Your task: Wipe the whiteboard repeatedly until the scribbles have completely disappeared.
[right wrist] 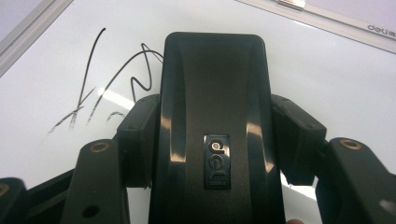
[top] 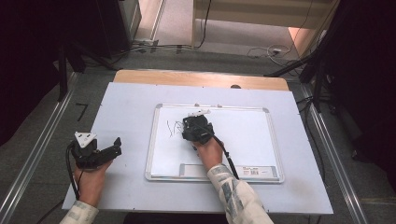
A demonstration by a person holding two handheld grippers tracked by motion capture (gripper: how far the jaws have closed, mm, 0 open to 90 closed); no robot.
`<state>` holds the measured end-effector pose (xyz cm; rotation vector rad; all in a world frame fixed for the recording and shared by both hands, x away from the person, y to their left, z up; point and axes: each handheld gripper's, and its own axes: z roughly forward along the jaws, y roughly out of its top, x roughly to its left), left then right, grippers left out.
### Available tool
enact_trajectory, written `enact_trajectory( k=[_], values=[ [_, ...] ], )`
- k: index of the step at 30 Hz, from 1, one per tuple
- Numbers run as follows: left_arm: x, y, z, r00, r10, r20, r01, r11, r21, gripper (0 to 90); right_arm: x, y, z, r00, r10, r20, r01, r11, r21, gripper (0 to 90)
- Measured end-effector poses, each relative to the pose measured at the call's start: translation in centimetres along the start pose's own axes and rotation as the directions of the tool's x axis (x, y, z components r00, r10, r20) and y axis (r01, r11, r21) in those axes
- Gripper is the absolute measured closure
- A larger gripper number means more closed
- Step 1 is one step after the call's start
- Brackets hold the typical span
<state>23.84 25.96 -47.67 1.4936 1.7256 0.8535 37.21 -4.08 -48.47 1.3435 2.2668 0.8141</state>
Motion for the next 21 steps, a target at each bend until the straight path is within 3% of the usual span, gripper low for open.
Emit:
enact_trajectory(
  k=[4,8,21],
  values=[
    [-0.1,0.0,0.1,1.0000,0.007,-0.001,-0.007,1.0000,0.001,6.8,0.3,-0.1,-0.1,0.9998,-0.009,0.018,0.009,1.000,-0.002,37.9],
    [-0.3,0.1,0.2,0.9999,0.011,-0.003,-0.011,0.9999,0.005,6.8,1.3,-0.2,-0.2,0.9996,-0.029,0.004,0.029,1.000,-0.003,38.0],
    [-0.2,0.1,0.2,1.0000,0.008,0.004,-0.008,1.0000,-0.001,6.7,6.4,0.2,0.2,0.9971,-0.073,-0.022,0.073,0.997,-0.006,38.0]
  ],
)
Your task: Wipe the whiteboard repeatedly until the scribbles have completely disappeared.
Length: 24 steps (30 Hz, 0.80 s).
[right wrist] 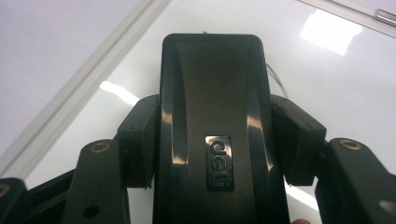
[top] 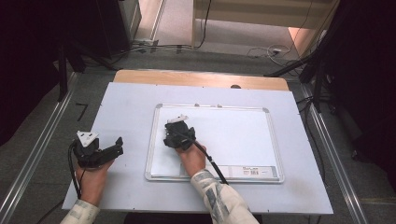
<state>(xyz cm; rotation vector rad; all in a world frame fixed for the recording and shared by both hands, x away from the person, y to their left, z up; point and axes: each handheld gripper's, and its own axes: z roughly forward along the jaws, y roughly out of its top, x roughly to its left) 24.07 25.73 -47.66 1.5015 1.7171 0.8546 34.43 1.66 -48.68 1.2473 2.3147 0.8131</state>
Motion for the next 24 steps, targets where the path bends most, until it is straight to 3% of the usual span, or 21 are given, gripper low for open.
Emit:
enact_trajectory(
  k=[13,24],
  values=[
    [0.2,0.1,-0.1,1.0000,-0.003,0.004,0.003,1.0000,-0.002,6.7,2.9,0.5,0.3,0.9997,-0.007,-0.023,0.007,1.000,-0.006,38.0],
    [0.4,-0.1,-0.3,0.9999,-0.013,-0.001,0.013,0.9999,-0.005,6.7,2.4,1.5,1.1,0.9996,-0.009,-0.028,0.009,1.000,-0.005,38.1]
  ],
)
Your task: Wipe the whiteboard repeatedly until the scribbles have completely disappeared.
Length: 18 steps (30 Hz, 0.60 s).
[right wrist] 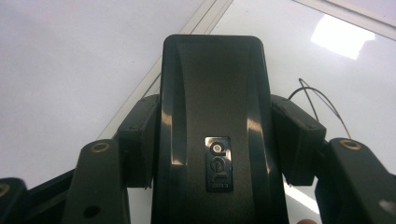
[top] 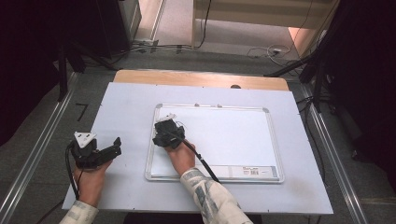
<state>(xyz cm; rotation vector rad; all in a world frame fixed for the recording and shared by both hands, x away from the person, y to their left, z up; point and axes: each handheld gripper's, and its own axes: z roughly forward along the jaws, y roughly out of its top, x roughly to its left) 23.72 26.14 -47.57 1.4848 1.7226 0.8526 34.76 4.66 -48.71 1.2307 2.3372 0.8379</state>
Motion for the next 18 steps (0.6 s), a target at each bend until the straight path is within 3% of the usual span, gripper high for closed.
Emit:
enact_trajectory(
  k=[18],
  values=[
    [0.2,-0.1,0.0,1.0000,-0.002,-0.005,0.002,1.0000,0.003,6.8,-4.6,1.0,0.7,0.9971,0.046,0.061,-0.047,0.999,0.016,38.0]
  ],
)
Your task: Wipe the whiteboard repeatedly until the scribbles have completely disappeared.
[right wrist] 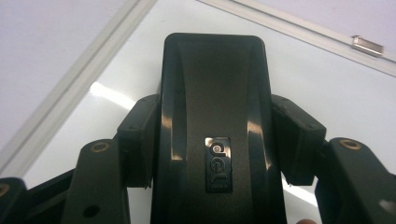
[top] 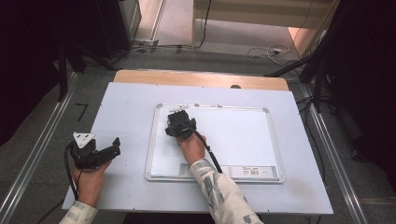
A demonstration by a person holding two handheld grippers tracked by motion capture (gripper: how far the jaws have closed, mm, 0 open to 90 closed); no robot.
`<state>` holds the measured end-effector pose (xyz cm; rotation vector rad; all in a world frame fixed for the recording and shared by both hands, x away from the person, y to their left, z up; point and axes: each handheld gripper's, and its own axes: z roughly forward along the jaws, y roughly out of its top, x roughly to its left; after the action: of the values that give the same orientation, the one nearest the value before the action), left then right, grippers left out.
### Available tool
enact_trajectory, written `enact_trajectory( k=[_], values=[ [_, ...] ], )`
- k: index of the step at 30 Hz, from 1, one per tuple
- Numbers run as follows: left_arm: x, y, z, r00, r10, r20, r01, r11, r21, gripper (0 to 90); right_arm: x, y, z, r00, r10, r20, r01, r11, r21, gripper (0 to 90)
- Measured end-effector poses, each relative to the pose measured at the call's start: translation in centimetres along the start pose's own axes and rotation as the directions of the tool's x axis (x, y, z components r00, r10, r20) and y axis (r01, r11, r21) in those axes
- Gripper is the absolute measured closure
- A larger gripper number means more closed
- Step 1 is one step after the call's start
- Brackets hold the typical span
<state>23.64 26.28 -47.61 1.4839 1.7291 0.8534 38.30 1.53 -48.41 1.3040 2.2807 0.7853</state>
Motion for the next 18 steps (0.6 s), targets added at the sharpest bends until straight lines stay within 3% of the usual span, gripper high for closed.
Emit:
enact_trajectory(
  k=[9,18],
  values=[
    [0.0,0.0,0.1,1.0000,0.002,0.000,-0.002,1.0000,0.003,6.8,-2.8,-0.1,0.0,0.9989,0.041,0.025,-0.041,0.999,0.004,38.0],
    [0.0,0.0,0.1,1.0000,0.002,0.001,-0.002,1.0000,0.006,6.8,-4.5,-0.2,0.0,0.9974,0.059,0.041,-0.059,0.998,0.002,38.0]
  ],
)
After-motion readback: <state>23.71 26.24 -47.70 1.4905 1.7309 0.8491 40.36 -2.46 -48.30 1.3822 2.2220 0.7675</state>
